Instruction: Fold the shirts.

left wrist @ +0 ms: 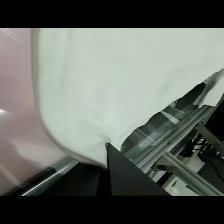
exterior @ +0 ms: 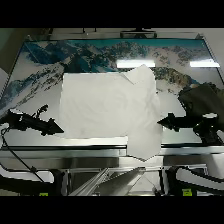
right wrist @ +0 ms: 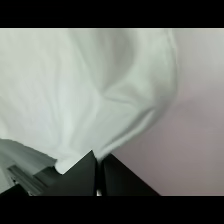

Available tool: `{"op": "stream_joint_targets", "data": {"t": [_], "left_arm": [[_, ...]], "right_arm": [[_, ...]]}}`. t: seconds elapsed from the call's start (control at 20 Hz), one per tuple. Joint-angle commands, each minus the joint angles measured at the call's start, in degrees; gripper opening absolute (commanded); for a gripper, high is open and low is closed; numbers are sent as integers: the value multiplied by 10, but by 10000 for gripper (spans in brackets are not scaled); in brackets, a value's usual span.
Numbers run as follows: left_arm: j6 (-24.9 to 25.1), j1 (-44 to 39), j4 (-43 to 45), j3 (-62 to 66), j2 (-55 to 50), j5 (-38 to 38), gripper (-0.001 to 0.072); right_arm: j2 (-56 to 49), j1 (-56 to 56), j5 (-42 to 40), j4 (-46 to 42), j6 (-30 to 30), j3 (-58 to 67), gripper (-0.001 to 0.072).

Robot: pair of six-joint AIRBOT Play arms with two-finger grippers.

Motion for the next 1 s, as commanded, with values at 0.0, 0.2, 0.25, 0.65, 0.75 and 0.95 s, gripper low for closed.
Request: {"op": "stream_joint_targets", "data": {"t": [0.0, 0.2, 0.25, 0.65, 0.75, 0.95], "left_arm": [[22, 13, -158, 27, 12, -89, 18], [68, 28, -579, 113, 141, -191, 20], [74, 32, -670, 142, 189, -191, 24], [57, 297, -951, 483, 411, -86, 27], [24, 357, -871, 504, 410, -72, 27], [-17, 214, -624, 504, 351, -64, 27]], "right_arm": [[46, -3, 82, 77, -2, 71, 18], [175, -40, 109, 273, -15, 228, 18], [209, -56, 104, 324, -25, 270, 18], [468, -224, -177, 429, -157, 445, 18], [474, -234, -179, 426, -172, 445, 18], [416, -233, -99, 414, -182, 445, 18]]}}
